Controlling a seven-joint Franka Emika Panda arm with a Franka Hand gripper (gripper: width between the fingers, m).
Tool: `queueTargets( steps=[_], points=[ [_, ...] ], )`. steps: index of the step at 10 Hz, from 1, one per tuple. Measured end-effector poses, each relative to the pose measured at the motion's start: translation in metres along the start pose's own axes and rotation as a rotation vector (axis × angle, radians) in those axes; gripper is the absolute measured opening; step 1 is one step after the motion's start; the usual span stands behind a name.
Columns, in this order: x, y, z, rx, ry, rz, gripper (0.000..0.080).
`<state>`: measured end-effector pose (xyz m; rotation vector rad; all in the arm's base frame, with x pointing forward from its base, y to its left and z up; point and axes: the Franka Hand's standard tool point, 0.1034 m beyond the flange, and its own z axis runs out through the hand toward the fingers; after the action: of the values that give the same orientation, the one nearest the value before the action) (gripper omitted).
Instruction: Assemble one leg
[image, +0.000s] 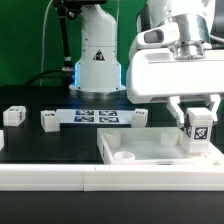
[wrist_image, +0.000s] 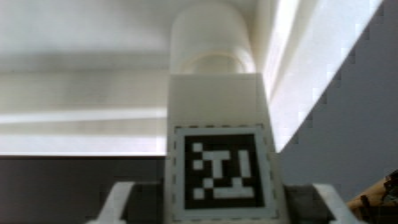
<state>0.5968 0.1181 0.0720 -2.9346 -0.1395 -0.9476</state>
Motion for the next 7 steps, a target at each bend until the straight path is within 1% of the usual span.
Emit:
queueTargets(
  steps=[3,4,5,6,7],
  points=[
    [-0.0107,-0.0002,-0.0024,0.003,-0.034,-0.002,0.0292],
    [-0.0091,0.0002,-0.0016,0.007,-0.058,0.001,0.0292],
    [-0.0118,-0.0002,-0.0005,0.009,-0.071,0.001,0.0292],
    [-0.0126,-0.0003,-0.0002,0.009,-0.074,0.001,0.0508],
    [-0.0129,-0.0003,-0.0001,0.009,-0.076,0.001,0.0508]
  ],
)
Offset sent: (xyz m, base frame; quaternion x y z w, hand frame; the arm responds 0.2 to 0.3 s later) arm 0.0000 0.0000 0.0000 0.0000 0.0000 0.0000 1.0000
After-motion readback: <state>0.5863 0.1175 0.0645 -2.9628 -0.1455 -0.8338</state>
